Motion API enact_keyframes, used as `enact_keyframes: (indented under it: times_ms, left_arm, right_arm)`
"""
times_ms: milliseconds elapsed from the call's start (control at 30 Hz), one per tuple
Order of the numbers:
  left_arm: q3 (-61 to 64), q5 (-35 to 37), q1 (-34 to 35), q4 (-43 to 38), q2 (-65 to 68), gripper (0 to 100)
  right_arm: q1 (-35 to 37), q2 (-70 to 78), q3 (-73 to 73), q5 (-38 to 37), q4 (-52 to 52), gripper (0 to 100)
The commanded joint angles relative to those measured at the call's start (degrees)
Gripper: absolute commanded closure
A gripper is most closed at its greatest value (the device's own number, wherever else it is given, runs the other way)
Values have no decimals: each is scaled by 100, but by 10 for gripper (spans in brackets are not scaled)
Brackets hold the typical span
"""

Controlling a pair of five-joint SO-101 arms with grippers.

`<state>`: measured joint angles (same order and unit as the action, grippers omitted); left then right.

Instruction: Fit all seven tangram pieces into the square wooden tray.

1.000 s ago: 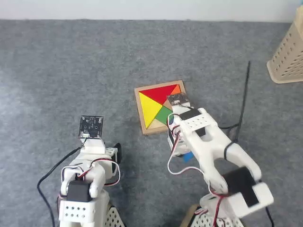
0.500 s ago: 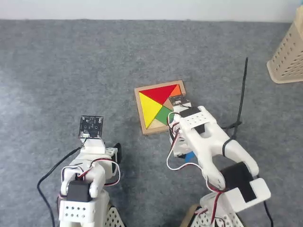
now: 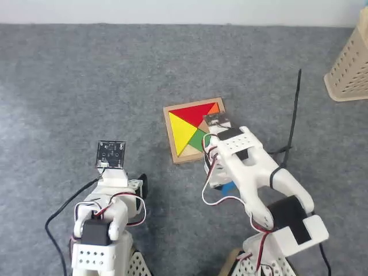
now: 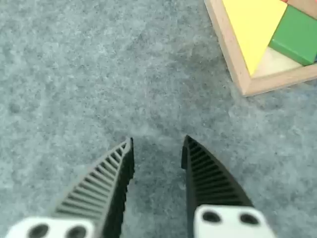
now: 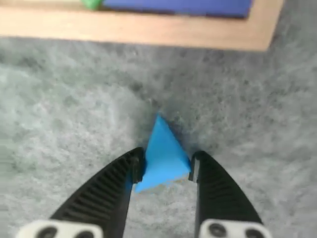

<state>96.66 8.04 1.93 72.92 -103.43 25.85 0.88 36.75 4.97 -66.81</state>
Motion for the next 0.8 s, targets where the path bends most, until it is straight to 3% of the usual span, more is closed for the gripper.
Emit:
enact_keyframes:
  times_ms: [0,167,400,767]
  left_arm:
    - [-13,35,18,-35,-114,848]
    - [-13,35,18,-35,-114,848]
    - [-13,35,18,-35,-114,848]
    - [-13,35,18,-35,-114,848]
  right_arm:
    - [-338,-110,-457,-589,-57,880]
    - [-426,-110,-1011,-642,-497,880]
    - [-286,-119,-2136,-1459,-1226,880]
    - [734,-31,-2884,-3895,-690,880]
